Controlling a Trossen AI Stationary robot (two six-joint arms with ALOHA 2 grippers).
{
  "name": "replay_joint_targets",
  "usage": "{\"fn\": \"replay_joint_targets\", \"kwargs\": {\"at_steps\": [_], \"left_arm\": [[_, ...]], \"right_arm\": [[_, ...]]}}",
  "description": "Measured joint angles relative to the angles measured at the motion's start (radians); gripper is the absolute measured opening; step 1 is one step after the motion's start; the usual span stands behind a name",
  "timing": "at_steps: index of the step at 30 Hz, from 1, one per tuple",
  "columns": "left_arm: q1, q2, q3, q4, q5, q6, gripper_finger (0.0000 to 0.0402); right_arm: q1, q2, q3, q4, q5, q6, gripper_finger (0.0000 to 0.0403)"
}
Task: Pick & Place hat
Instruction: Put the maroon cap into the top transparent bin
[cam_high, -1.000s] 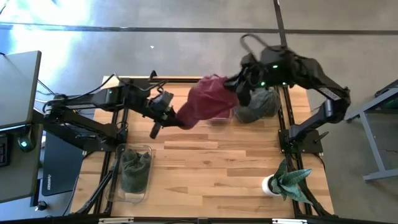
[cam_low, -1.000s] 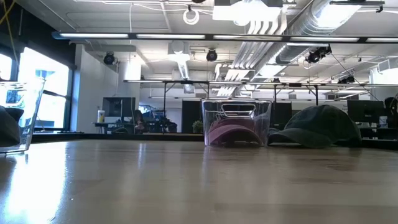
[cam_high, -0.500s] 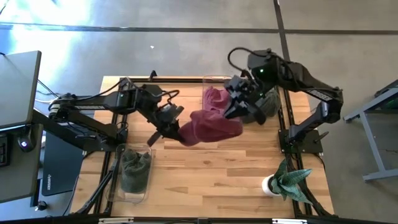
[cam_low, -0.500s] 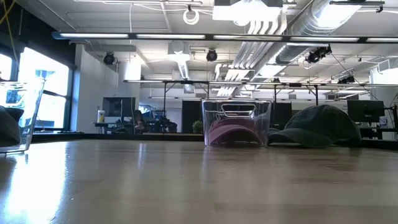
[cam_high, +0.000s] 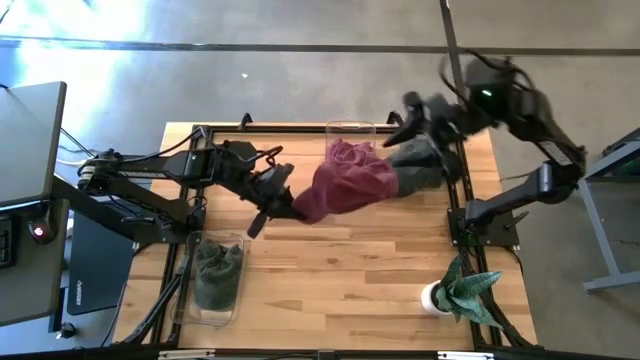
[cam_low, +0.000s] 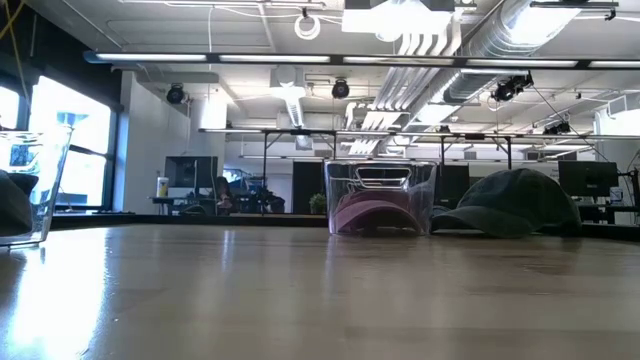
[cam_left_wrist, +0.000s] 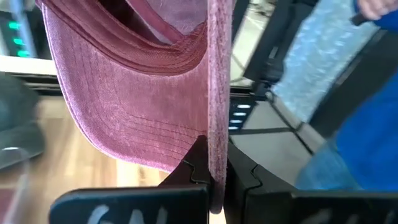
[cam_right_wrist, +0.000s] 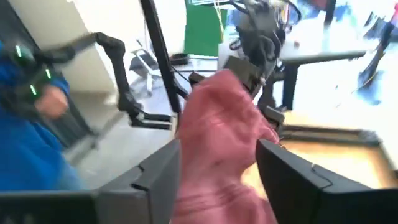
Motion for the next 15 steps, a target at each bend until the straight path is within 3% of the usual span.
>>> {"fn": "replay_joint_targets", "kwargs": {"at_steps": [4, 8, 12, 15], "left_arm": [[0.0, 0.0, 0.0, 0.007, -0.082, -0.009, 0.0001], [0.001, 0.0, 0.0, 0.047, -0.12, -0.026, 0.0001], [0.0, -0.001, 0.0, 0.087, -0.147, -0.029, 0.0001], [0.0, -0.001, 0.0, 0.104, -0.171, -0.029, 0.0001]], "right_arm": [[0.112, -0.063, 0.001, -0.147, 0.266, -0.14, 0.0226], [0.229, -0.073, 0.001, -0.284, 0.517, -0.159, 0.0228], [0.333, -0.049, 0.0, -0.299, 0.677, -0.244, 0.0228], [0.392, -0.017, 0.0, -0.261, 0.884, -0.336, 0.0227]]}}
